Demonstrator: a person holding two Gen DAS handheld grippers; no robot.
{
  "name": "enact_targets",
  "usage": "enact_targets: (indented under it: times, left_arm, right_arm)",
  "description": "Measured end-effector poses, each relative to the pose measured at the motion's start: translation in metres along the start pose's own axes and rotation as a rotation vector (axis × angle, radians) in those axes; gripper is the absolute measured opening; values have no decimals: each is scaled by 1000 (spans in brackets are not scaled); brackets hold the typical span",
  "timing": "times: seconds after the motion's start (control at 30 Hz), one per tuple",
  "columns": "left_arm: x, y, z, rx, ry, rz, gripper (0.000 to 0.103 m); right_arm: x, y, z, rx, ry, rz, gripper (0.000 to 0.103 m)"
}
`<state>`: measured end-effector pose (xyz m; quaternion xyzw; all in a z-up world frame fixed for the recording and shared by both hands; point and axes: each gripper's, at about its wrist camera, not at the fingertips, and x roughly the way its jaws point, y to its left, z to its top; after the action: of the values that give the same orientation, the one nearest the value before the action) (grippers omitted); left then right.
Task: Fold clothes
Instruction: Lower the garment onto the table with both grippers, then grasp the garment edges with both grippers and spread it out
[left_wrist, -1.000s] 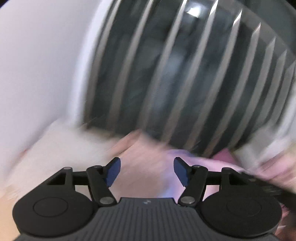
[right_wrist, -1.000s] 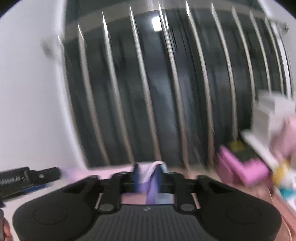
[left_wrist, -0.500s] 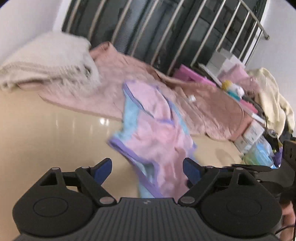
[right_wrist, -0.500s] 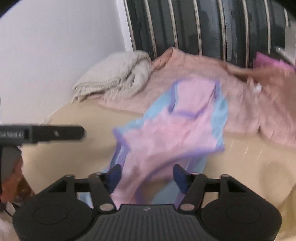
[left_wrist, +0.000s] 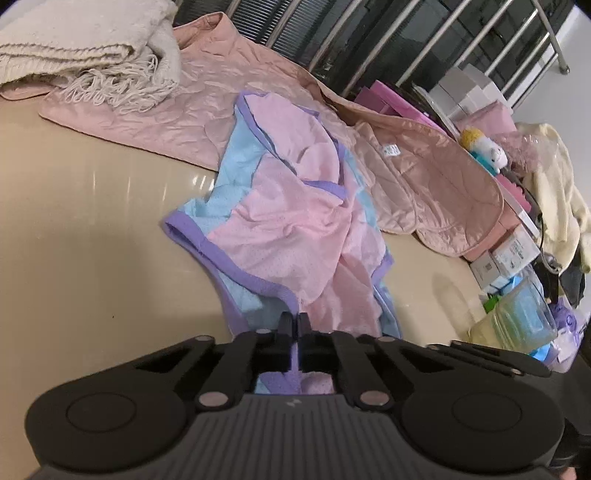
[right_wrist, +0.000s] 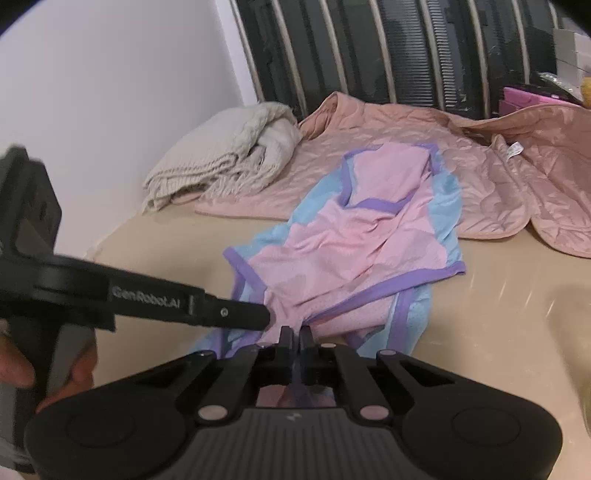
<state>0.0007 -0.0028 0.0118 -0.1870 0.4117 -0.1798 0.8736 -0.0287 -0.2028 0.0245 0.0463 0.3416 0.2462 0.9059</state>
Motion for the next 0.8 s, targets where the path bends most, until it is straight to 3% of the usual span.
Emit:
enact_targets:
  times: [0.17,0.23,0.33,0.4,0.43,0.5,0.53,0.57,0.6,0.63,0.67,0.8]
  left_arm:
    - [-14,7,19,-91,-71,-119,1]
    - [-23,8,37,-119,-122,-160,1]
    - [-27,7,70,-131,-234,-118,1]
    - [-22,13,87,-183,-343,-59,11]
    - [-18,16,93,-189,-344,-16,30]
    - [-15,21,94,-151,-286,52,34]
    - [-23,22,85,-115,-281,24,35]
    - [-34,22,72,-64,-272,-9,39]
    - [-46,21,56,3,-257,-38,43]
    - [-55,21,40,58,-242,-34,52]
    - [-61,19,22,101,-230,-11,57]
    - [-55,9,-23,189,-151,97,57]
  right_arm:
    - [-18,-3,15,24,-66,41,2]
    - [-15,-6,34,13,-113,9,2]
    - [-8,-10,64,-5,-185,-49,2]
    - [-3,-13,84,-18,-234,-88,3]
    - [6,-16,91,-23,-219,-130,6]
    - [27,-24,101,-32,-161,-234,12]
    - [22,-25,96,-39,-164,-230,12]
    - [10,-24,88,-47,-180,-205,13]
    - [-2,-24,80,-55,-195,-180,20]
    - [-15,-23,68,-76,-204,-145,32]
    - [-28,-19,51,-120,-200,-102,36]
    - [-38,13,-1,-309,-119,19,35]
